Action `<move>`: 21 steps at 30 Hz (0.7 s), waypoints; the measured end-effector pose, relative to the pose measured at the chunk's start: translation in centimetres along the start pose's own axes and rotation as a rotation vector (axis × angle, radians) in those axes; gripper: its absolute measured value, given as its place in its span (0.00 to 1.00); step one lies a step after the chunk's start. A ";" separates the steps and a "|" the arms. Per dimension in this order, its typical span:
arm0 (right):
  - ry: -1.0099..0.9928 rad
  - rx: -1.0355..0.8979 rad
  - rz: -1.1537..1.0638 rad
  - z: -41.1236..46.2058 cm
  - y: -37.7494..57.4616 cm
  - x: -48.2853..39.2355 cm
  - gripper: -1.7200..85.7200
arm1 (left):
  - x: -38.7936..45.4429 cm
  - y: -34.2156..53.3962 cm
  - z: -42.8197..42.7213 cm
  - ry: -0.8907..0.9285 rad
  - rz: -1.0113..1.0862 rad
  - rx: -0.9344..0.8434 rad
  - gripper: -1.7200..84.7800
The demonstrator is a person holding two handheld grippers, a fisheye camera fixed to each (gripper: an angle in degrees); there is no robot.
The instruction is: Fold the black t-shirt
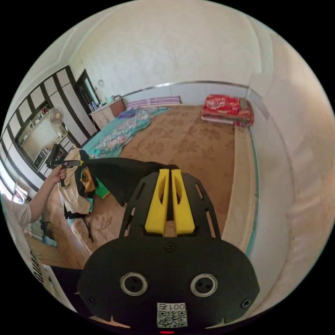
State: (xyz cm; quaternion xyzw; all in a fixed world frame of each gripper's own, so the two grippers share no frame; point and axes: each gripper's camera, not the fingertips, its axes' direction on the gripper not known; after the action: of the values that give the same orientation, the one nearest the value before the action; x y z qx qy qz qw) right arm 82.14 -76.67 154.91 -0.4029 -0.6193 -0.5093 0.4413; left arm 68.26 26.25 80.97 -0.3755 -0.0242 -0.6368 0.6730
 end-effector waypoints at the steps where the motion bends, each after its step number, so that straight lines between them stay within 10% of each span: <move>1: 0.004 0.005 -0.009 -0.5 -0.2 -0.1 0.02 | 0.1 -0.2 -0.2 0.059 -0.036 -0.002 0.01; 21: -0.080 -0.490 0.202 7.9 28.8 4.4 0.03 | -0.8 17.0 8.4 -0.292 -0.037 -0.384 0.01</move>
State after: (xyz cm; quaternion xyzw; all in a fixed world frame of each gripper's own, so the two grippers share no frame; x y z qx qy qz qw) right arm 107.11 -64.17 166.32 -0.5774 -0.4512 -0.5811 0.3542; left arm 86.73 29.87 78.56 -0.5843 -0.0067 -0.5808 0.5668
